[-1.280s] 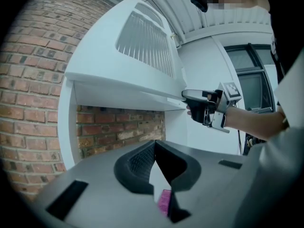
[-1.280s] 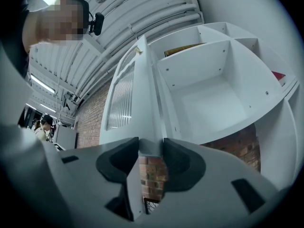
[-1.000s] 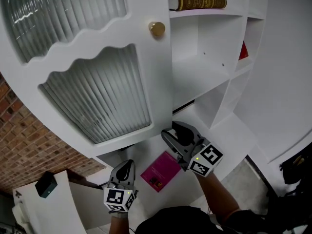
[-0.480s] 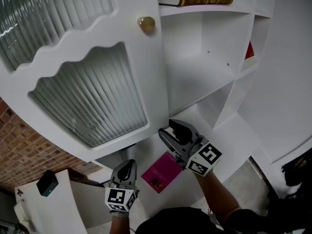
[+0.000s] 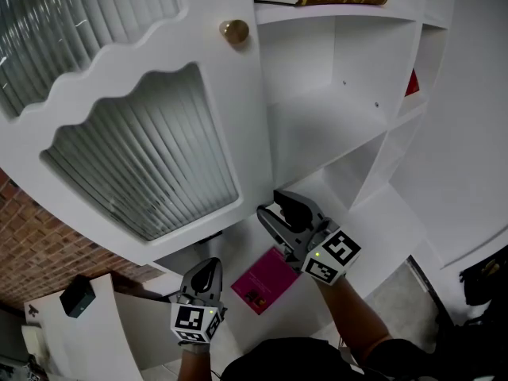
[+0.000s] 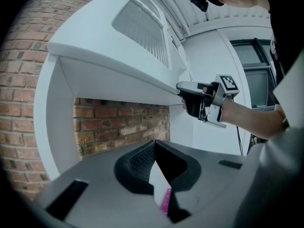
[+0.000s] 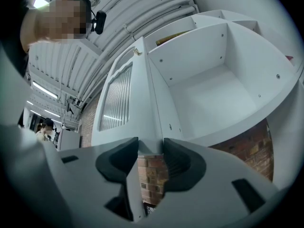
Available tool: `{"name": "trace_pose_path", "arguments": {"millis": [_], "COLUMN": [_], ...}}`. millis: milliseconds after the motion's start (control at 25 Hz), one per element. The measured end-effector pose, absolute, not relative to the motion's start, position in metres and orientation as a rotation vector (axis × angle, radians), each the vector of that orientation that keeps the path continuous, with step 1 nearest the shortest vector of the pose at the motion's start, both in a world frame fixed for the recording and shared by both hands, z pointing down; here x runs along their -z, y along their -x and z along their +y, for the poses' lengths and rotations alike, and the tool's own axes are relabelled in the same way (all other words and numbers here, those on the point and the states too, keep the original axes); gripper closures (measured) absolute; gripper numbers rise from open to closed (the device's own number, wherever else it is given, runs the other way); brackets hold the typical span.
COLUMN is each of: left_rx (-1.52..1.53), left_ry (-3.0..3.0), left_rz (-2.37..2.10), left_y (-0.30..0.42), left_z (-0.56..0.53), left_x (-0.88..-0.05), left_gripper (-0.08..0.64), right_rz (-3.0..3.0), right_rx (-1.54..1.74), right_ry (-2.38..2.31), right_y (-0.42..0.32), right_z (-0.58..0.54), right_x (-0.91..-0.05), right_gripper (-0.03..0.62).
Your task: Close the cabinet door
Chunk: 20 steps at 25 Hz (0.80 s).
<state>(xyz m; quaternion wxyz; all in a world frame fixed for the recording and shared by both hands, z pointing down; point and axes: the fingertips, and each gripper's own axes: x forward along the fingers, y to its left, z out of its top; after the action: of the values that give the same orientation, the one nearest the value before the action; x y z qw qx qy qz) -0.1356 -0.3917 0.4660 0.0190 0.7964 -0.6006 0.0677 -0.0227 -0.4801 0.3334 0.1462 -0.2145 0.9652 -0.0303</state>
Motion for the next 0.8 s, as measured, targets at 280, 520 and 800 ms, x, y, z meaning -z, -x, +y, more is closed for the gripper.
{"name": "trace_pose_path", "arguments": {"millis": [280,520,800], "left_rx": [-0.21,-0.207,-0.192], "left_ry": [-2.483,-2.468,-2.464], "left_rz": [-1.871,-1.855,-1.862], "left_y": [0.1373,0.1363,0.1351], "left_z": [-0.3931,-0.3901,-0.3854], "left_x": [-0.4659,-0.4693,-0.4681], "left_gripper": [0.551,0.551,0.551], "right_rz": [2.78,2.793,2.804], "right_rx": [0.082,0.09,0.098], "right_ry": [0.639,0.675,0.709], "right_y": [0.0232,0.0237,0.0243], "right_z": [-0.4806,-0.4813,-0.4817], "right_x": [-0.3332,-0.3337,-0.3337], "right_gripper": [0.417,0.417,0.417]}}
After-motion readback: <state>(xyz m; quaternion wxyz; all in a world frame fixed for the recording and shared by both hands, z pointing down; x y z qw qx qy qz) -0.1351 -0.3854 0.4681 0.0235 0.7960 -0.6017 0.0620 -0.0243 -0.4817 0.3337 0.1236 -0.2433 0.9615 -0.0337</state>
